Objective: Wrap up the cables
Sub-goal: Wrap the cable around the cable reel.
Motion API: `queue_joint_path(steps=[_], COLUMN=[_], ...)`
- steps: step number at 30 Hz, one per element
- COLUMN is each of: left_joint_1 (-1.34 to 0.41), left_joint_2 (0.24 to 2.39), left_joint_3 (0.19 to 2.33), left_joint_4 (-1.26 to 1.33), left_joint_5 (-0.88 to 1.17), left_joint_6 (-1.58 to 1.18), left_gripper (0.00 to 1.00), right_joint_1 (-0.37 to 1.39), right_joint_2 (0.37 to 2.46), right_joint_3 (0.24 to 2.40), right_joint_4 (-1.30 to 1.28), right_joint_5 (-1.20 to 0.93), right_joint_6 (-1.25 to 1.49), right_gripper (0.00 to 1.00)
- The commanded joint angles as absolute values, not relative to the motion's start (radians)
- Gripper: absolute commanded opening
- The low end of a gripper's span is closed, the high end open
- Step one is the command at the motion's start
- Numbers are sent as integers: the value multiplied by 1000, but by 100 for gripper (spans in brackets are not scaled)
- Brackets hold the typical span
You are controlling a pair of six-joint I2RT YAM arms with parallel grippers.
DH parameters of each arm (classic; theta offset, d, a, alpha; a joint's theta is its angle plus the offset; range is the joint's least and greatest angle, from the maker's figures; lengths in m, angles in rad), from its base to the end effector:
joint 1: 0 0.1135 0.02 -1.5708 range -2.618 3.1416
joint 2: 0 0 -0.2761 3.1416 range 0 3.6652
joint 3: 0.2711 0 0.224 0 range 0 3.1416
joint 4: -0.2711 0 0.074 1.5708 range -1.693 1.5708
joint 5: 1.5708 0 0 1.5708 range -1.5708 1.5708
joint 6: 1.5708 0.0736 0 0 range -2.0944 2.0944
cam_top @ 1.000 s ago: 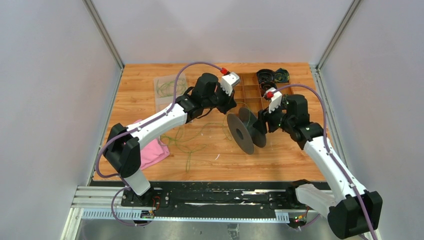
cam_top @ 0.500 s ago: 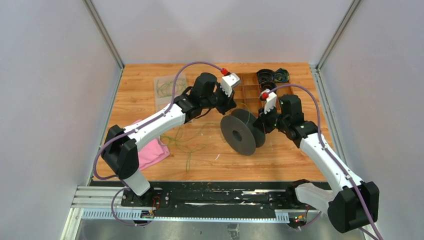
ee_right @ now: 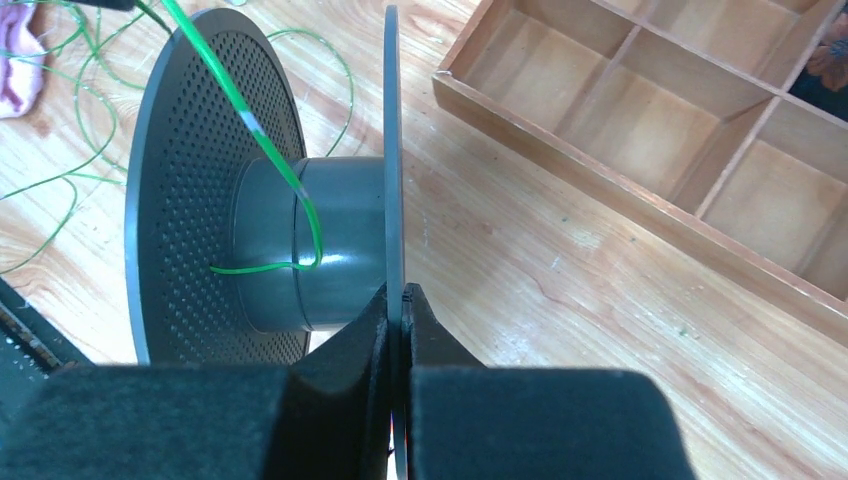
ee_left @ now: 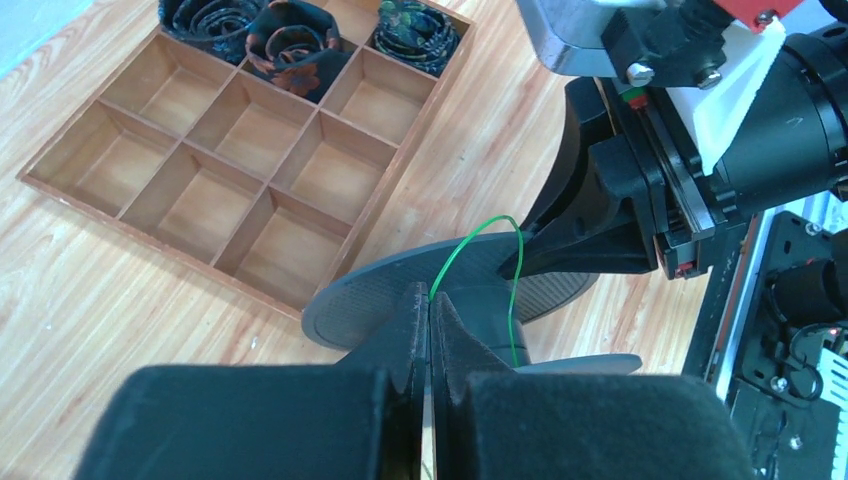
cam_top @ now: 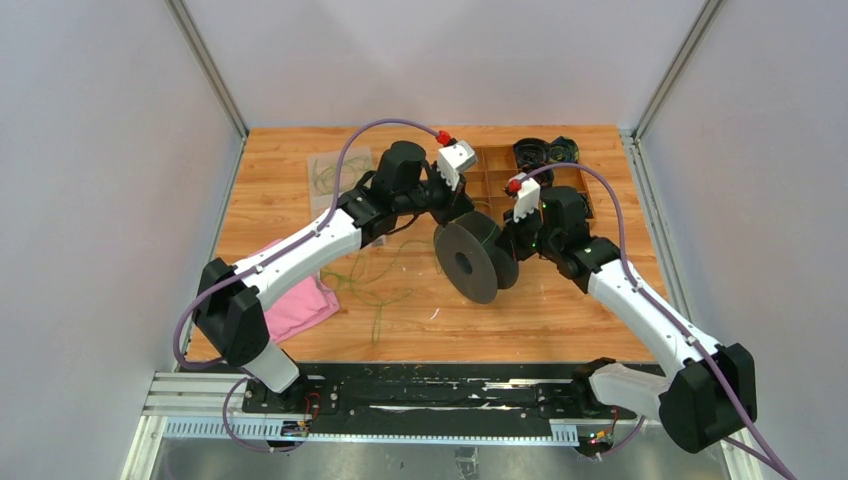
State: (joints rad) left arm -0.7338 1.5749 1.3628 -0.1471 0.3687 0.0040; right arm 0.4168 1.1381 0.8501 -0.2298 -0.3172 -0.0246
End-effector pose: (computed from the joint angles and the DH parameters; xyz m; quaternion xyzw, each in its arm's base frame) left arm 0.2632 -0.2730 0.3527 0.3888 0.7161 -0.3405 0.4691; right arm 0.2223 0.1235 0.2891 -0.2643 0.8156 0.2306 0.4601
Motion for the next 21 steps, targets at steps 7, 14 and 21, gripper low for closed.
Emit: queue_joint_path(steps=[7,14,21], left_joint_1=[-699,-699,-699], left_joint_2=[1549,1521,1535], left_joint_3=[1400,1300,1250], left_joint_4=[-104,-43,33], left_joint_5=[354,336,356], left_joint_6=[-93,-97,-114], left_gripper=[0,0,0], right_joint_1=[446,448,451], right_joint_2=[1139,1150,1160], right_joint_3=[893,897,900], right_joint_4=[-205,-200,-199], right_joint_5=[-218,-181,-181], right_joint_6=[-22,-19,-25], right_gripper=[1,1,1])
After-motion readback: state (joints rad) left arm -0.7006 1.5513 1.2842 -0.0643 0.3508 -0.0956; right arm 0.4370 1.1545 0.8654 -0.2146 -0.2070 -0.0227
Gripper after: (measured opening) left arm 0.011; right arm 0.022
